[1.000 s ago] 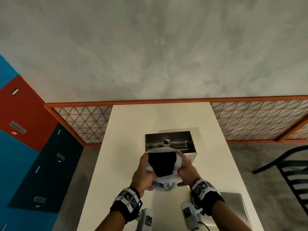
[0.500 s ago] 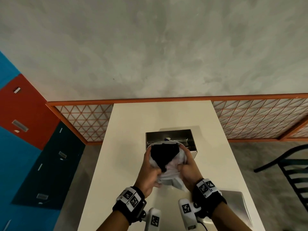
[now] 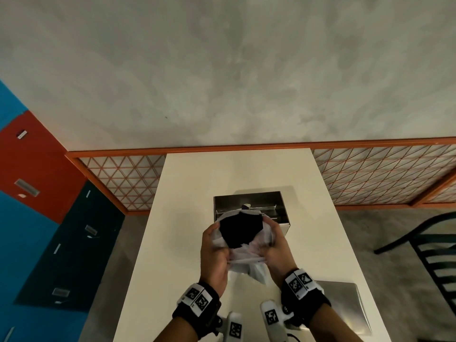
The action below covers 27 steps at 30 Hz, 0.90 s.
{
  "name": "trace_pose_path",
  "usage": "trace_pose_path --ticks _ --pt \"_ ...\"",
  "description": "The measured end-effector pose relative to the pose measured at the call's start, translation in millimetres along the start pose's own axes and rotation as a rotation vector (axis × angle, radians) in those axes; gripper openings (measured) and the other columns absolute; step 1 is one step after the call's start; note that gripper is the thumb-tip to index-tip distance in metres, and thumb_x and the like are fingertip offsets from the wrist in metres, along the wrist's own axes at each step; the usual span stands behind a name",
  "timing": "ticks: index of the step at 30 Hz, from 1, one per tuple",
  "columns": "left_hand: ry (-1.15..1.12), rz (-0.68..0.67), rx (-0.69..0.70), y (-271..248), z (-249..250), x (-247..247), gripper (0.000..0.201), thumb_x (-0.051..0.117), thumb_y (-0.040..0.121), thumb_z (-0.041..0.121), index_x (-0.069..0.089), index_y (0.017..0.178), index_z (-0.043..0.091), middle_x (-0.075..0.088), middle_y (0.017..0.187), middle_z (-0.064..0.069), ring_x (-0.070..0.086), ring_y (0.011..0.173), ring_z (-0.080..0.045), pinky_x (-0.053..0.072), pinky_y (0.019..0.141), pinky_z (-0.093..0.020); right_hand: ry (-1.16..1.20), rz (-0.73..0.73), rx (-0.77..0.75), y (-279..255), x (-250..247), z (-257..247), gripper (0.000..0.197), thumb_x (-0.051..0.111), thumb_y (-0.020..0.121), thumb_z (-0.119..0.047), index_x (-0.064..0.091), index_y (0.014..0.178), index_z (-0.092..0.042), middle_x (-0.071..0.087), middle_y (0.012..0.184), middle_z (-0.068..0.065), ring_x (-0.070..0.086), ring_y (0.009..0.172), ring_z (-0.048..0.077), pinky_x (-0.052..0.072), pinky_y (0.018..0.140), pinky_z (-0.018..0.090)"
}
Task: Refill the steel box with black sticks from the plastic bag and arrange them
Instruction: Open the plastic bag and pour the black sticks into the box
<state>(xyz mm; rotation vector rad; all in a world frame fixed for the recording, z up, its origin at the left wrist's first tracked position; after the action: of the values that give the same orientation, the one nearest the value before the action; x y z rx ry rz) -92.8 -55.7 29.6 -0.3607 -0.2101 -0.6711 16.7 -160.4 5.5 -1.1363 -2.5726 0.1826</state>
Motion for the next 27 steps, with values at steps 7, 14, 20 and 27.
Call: trace_pose_path --ticks 7,14,20,27 --pt "0.155 0.056 -0.184 8 -27 -17 0.073 0.041 0.091 -0.015 0.07 0.099 0.051 0.075 0.107 0.01 0.071 0.102 -0.017 0.06 0.077 -0.042 -0.674 0.056 0.07 10 -19 25 0.077 0.054 0.078 0.006 0.037 0.137 -0.041 0.064 0.108 -0.001 0.064 0.105 0.03 0.053 0.085 0.038" --pt "0.68 0.172 -0.126 34 -37 -47 0.058 0.061 0.093 0.008 0.039 0.143 0.03 0.048 0.125 -0.005 0.057 0.099 -0.018 0.052 0.072 -0.027 -0.865 0.112 0.06 16 -37 39 0.058 0.057 0.076 0.008 0.056 0.13 -0.015 0.049 0.129 0.012 0.056 0.113 0.033 0.036 0.092 0.02" --pt "0.865 0.098 -0.142 61 -24 -37 0.025 0.06 0.099 0.029 0.063 0.121 0.016 0.068 0.107 -0.004 0.059 0.093 -0.018 0.04 0.076 -0.023 -0.751 0.229 0.118 44 -39 30 0.013 0.061 0.088 -0.013 0.068 0.095 -0.021 0.07 0.098 0.004 0.063 0.1 0.03 0.037 0.077 0.024" --pt "0.736 0.028 -0.224 75 -40 -45 0.029 0.059 0.097 0.028 0.069 0.075 0.012 0.064 0.069 -0.005 0.057 0.069 -0.022 0.043 0.068 -0.033 -0.765 0.238 0.152 58 -39 22 0.02 0.06 0.094 -0.024 0.063 0.113 -0.017 0.069 0.102 0.013 0.062 0.101 0.033 0.044 0.081 0.03"
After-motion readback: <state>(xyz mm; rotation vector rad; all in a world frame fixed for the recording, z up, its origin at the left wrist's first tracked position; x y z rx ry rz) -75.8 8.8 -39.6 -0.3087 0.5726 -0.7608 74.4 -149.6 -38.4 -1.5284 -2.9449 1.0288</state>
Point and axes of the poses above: each hand's wrist, its own y-axis towards the middle knuckle, its own x-axis out of the palm, z = x × y, the point moved 3 cm from there along y, towards the middle knuckle
